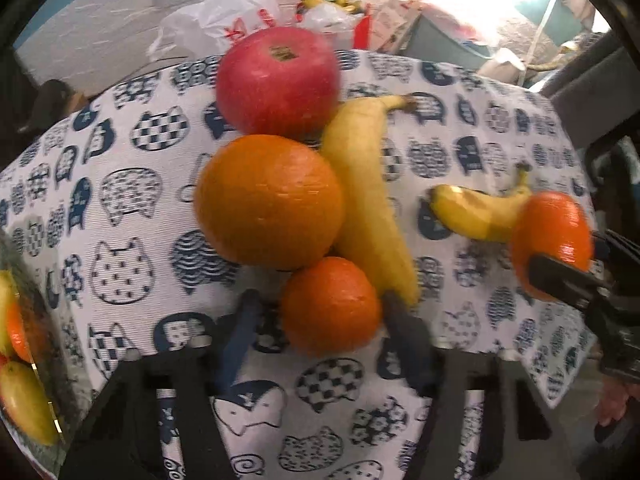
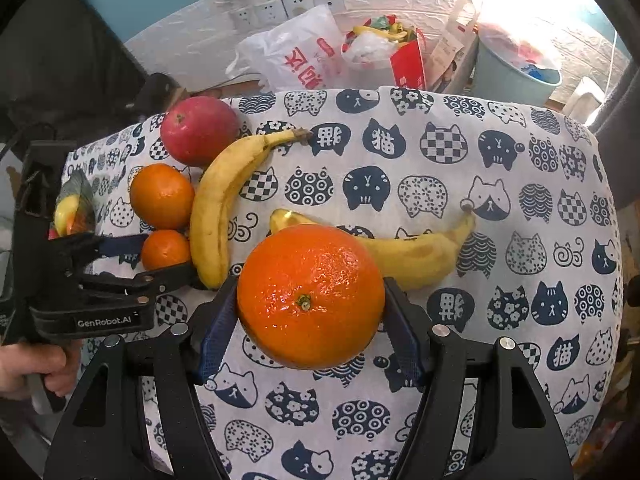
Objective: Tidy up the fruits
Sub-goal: 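Close the left tool on a small mandarin while the right tool lifts the large orange, then lower the mandarin into the bowl with the left tool while the right tool releases the orange there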
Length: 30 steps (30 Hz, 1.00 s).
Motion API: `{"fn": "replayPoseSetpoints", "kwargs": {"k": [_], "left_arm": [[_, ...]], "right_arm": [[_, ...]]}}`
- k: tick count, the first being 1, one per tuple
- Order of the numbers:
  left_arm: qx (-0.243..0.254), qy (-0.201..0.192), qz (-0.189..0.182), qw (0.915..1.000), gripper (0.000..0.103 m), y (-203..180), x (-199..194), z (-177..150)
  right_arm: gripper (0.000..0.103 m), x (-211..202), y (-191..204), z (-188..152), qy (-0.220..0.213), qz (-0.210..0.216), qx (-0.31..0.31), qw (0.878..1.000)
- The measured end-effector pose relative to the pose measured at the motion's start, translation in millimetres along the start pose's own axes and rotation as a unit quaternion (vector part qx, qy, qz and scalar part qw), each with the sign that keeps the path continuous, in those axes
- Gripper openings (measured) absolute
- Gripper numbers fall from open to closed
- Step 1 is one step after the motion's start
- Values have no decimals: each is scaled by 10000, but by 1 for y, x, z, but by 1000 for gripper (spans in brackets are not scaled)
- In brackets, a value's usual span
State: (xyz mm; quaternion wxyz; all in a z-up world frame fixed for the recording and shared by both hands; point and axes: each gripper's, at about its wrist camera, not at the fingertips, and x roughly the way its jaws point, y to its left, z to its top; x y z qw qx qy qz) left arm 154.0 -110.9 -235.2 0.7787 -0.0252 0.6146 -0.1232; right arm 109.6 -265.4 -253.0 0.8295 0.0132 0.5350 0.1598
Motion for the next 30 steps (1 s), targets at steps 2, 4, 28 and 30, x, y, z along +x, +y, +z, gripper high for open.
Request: {"fn": "replayPoseSetpoints", "kwargs": {"k": [2, 4, 28, 30], "left_arm": [[180, -85, 146, 9997, 49, -6, -1, 0], [192, -94, 136, 9997, 49, -8, -1, 0], [118, -746, 49, 9971, 48, 14, -70, -29], [72, -827, 39, 9965, 48, 18, -78, -32]], "right_arm": [[69, 0, 1, 0, 6, -7, -21, 10000], [69, 0, 3, 0, 15, 0, -40, 10000], [69, -21, 37, 8, -271, 25, -344, 9990], [69, -25, 45, 10, -335, 53, -412, 9986]]}}
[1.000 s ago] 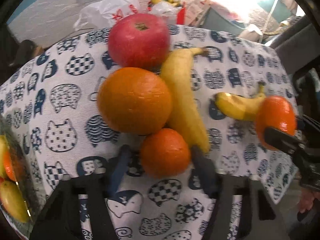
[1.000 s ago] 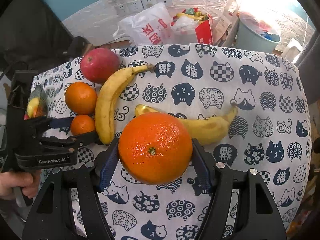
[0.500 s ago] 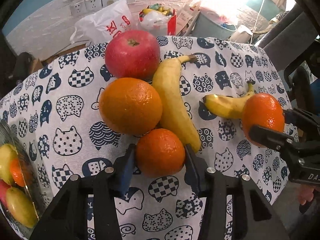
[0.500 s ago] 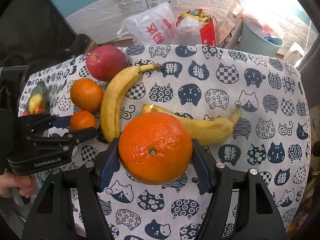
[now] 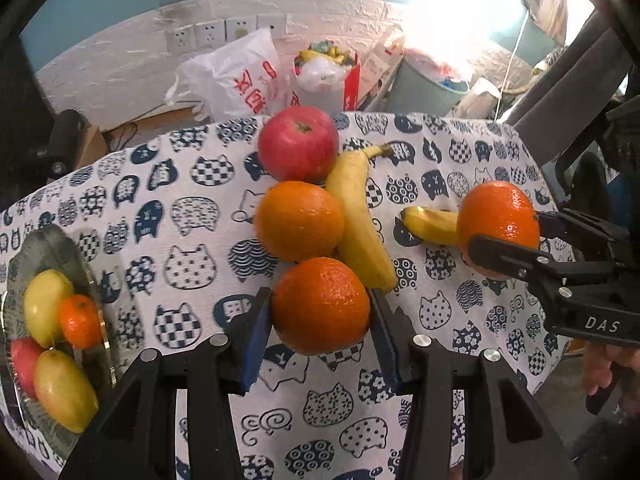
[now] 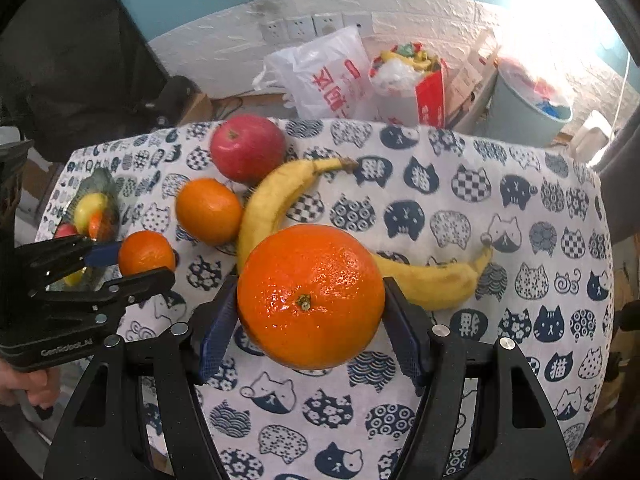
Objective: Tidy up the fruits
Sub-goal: 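Lower the mandarin into the bowl with the left tool while the right tool releases the orange there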
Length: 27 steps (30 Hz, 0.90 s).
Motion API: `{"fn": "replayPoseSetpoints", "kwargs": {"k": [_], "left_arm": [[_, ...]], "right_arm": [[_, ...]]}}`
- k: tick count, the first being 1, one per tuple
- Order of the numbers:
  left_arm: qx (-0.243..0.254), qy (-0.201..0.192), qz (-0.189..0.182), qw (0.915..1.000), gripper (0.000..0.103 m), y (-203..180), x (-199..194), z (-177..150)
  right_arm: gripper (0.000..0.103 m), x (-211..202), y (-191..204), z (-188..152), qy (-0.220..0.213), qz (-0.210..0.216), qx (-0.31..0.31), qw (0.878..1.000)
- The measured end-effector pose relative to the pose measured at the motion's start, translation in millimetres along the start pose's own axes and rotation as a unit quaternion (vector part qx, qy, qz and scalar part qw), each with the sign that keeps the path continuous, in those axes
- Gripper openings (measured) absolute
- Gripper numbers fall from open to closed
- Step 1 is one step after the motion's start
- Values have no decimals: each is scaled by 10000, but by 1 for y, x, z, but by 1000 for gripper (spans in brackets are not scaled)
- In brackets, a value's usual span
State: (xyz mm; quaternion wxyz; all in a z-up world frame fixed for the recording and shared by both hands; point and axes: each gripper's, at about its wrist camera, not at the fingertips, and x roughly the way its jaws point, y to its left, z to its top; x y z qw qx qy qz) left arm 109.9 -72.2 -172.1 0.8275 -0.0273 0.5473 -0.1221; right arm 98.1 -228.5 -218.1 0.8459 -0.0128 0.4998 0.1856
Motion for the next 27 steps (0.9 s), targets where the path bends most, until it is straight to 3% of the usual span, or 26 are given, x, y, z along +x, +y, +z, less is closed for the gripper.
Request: {"fn": "replayPoseSetpoints", "kwargs": {"k": [13, 27], "left_arm": [[-234, -436, 142, 9987, 48, 31, -48, -15], [-631, -735, 274, 9949, 48, 79, -88, -43]], "right_arm": [[69, -20, 53, 15, -278, 157, -481, 9983], [69, -14, 117, 28, -248, 408, -935, 9945]]}}
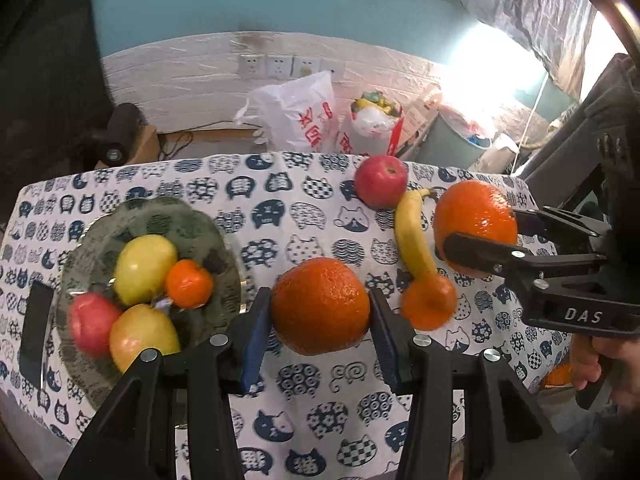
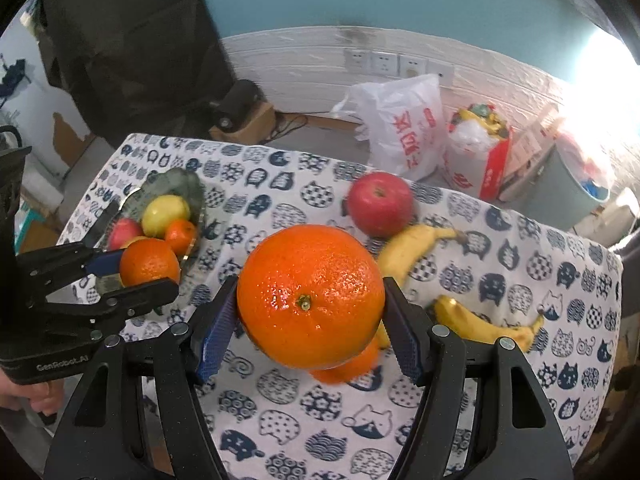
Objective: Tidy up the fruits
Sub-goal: 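Lower the mandarin into the bowl with the left tool while the right tool releases the orange there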
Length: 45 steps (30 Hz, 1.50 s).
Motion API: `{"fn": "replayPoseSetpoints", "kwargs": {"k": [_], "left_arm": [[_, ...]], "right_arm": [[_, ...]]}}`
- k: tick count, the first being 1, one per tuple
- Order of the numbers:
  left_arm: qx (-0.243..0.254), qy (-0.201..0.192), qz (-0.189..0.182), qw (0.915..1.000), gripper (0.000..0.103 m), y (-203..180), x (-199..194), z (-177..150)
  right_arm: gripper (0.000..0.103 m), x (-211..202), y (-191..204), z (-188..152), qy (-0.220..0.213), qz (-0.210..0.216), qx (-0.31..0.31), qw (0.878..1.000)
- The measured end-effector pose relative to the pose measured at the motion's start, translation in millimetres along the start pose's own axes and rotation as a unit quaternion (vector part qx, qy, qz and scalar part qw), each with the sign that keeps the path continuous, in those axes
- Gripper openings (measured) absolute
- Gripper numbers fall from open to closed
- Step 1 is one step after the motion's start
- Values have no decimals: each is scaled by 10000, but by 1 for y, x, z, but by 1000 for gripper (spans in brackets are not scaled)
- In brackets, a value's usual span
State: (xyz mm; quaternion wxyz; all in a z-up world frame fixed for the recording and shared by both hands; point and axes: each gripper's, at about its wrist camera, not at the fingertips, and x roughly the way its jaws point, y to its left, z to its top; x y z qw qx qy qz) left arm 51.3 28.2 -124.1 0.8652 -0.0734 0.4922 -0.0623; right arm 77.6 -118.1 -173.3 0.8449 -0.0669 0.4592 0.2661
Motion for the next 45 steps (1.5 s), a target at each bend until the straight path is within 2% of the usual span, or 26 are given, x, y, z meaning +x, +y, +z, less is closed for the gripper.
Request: {"fn": "replayPoseSetpoints", "kwargs": {"k": [14, 21, 35, 45], "left_arm": [[-684, -206, 250, 9971, 48, 77, -31, -25], [-879, -235, 542, 9944, 48, 112, -36, -43], [-1303, 36, 744, 9887, 48, 163, -21, -65], [-1552, 509, 655, 9844, 49, 182, 2, -76]], "right_arm": [[69, 31, 75, 25, 177, 360, -441, 9982], [69, 53, 109, 33, 342, 536, -646, 9959], [69, 104, 158, 32, 839, 779, -900, 9893], [69, 127, 169, 25, 1101, 766, -966, 9862]]}}
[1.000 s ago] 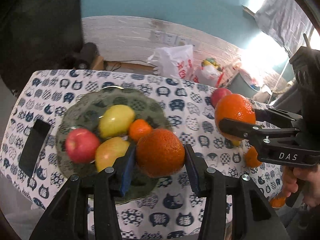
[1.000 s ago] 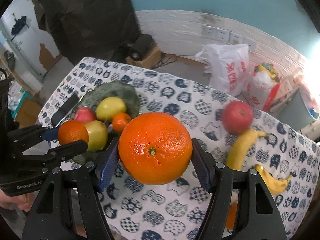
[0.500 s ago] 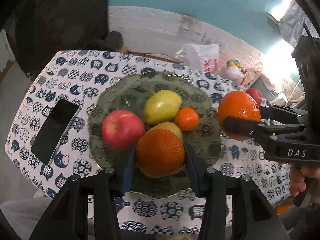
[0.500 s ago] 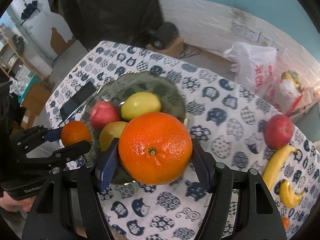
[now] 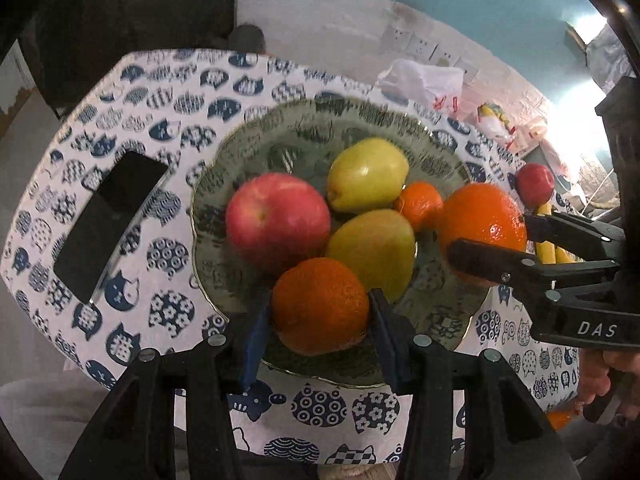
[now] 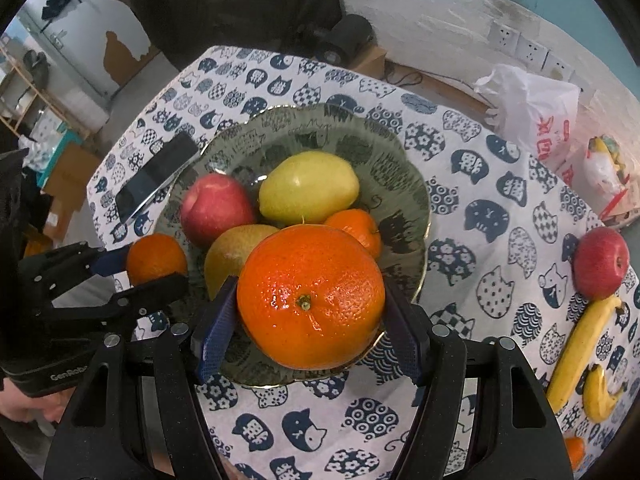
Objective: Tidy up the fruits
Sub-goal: 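Lower the mandarin into the bowl with the left tool while the right tool releases the orange there, then move both open tools from the bowl back toward the loose fruit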
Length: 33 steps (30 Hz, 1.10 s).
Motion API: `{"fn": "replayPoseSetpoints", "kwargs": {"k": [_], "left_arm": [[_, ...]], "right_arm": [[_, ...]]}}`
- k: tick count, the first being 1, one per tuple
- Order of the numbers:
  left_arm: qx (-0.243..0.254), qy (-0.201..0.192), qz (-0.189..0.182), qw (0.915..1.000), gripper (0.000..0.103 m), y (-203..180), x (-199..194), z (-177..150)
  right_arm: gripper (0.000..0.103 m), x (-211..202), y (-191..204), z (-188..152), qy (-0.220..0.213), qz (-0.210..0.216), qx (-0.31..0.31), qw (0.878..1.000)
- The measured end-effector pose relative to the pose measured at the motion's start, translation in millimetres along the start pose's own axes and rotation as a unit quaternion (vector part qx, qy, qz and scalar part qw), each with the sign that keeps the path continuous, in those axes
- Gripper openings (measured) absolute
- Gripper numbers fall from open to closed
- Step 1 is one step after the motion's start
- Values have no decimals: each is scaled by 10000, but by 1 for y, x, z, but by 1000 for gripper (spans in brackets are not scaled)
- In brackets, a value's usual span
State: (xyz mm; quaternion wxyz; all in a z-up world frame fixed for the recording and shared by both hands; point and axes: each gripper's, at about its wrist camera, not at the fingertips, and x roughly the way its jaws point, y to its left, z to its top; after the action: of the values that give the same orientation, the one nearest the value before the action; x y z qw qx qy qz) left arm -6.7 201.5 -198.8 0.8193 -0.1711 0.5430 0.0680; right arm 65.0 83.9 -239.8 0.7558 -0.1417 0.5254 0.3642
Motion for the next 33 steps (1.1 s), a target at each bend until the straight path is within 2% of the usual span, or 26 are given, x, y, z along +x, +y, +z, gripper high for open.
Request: {"fn": "replayPoseSetpoints", "kwargs": {"k": [8, 13, 17, 21, 26, 30, 33], "left_arm": [[-117, -8, 58, 9999, 61, 7, 0, 3], [-175, -12, 32, 9998, 62, 7, -4, 4], [-125, -77, 52, 9999, 66, 4, -8, 6], [-133, -105, 10, 9999, 66, 0, -13, 7], [-96, -233, -52, 9997, 77, -10, -24, 10], [72, -360, 59, 9993, 80, -24, -33, 12], [129, -377, 10, 9992, 80, -34, -40, 12]], "right_arm": [[69, 10, 0, 1, 135, -7, 24, 9999], [71, 16, -2, -2, 250, 24, 85, 9996], [72, 3, -6, 2, 19, 111, 148, 9998], [72, -14, -4, 7, -167, 81, 123, 9998], [75, -37, -6, 7, -353, -48, 171, 9992], [77, -56, -11, 3, -484, -311, 144, 9982], [77, -71, -16, -3, -570, -484, 136, 9971]]}}
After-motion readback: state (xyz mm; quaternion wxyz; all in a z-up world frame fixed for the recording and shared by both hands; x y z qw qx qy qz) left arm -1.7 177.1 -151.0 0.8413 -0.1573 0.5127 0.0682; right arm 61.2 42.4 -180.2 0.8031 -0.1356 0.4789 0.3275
